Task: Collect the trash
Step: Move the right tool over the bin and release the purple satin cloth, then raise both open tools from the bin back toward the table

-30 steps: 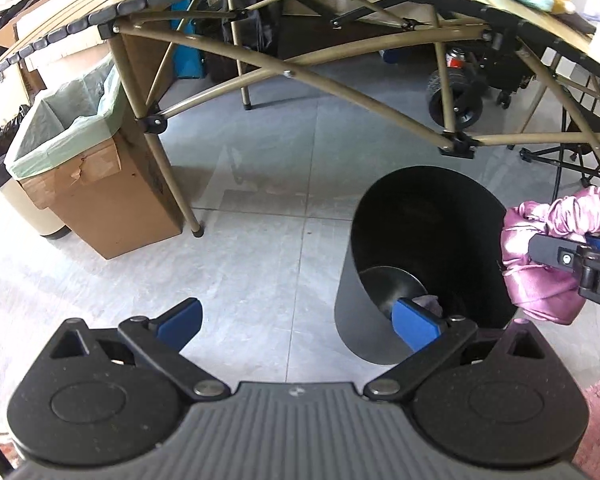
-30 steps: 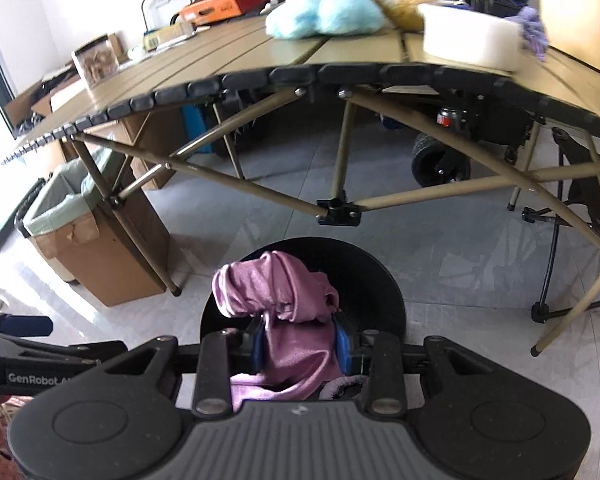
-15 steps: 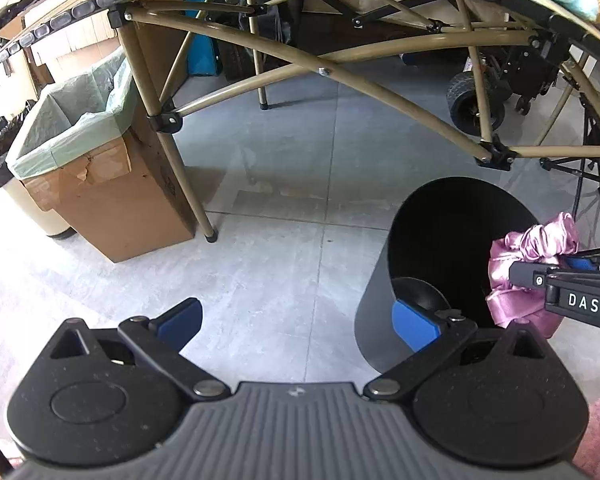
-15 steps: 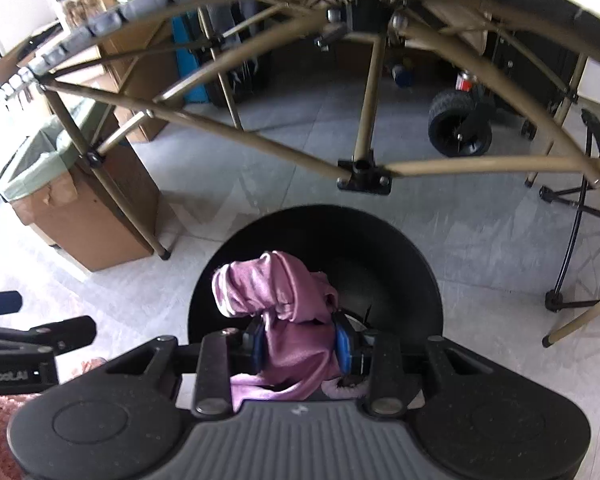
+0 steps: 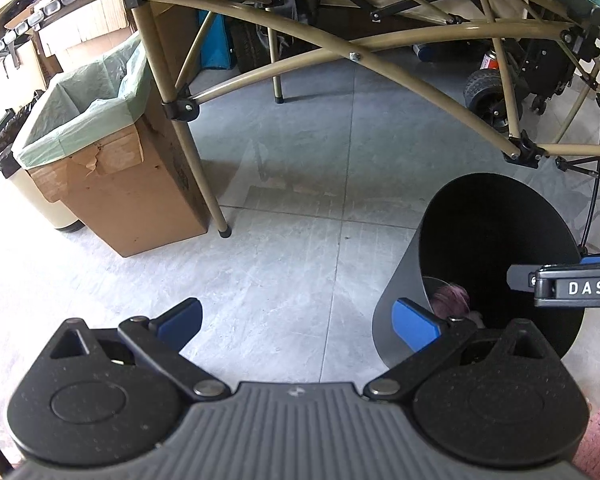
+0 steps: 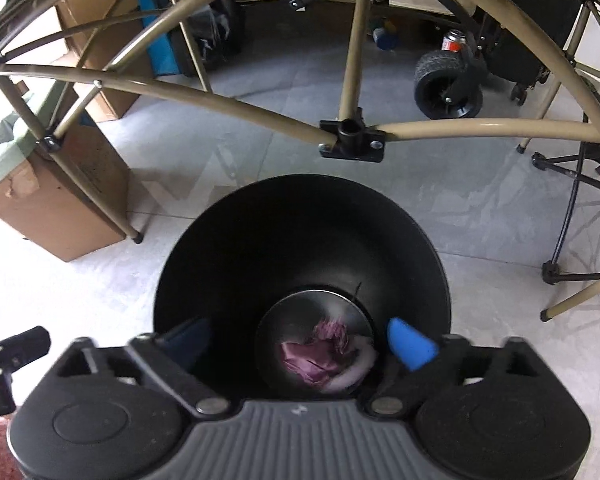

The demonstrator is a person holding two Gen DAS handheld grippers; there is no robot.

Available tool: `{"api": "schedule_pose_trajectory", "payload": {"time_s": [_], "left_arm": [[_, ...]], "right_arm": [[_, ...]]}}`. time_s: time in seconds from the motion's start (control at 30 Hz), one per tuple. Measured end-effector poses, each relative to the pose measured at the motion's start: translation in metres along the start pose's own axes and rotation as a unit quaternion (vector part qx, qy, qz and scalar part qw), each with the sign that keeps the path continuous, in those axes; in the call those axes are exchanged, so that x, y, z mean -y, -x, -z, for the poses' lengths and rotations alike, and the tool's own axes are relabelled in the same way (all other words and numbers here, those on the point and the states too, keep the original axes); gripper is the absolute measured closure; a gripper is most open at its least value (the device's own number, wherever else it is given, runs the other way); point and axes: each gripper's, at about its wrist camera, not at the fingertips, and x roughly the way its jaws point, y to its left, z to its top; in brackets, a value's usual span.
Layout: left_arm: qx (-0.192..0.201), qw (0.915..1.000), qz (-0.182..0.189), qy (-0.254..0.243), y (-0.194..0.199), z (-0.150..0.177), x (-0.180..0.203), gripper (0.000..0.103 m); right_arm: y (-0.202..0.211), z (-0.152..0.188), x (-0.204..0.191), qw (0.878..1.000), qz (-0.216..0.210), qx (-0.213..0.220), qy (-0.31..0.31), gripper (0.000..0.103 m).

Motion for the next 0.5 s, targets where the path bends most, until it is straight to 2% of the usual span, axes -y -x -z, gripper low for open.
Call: {"api": "schedule_pose_trajectory", "payload": {"time_s": [0.3, 0.5], "left_arm": [[-0.006, 0.9999, 0.003, -0.013, -0.003, 0.004, 0.005, 0.0], [-0.005, 0.9999, 0.004, -0.015, -0.002, 0.004, 0.007, 0.0]], "right_arm": [[0.003, -0.001, 0.004, 1.0, 0.009, -0.013, 0.004, 0.0], [0.011, 0.001, 0.0, 1.0, -0.001, -0.012, 0.012, 0.0]]}}
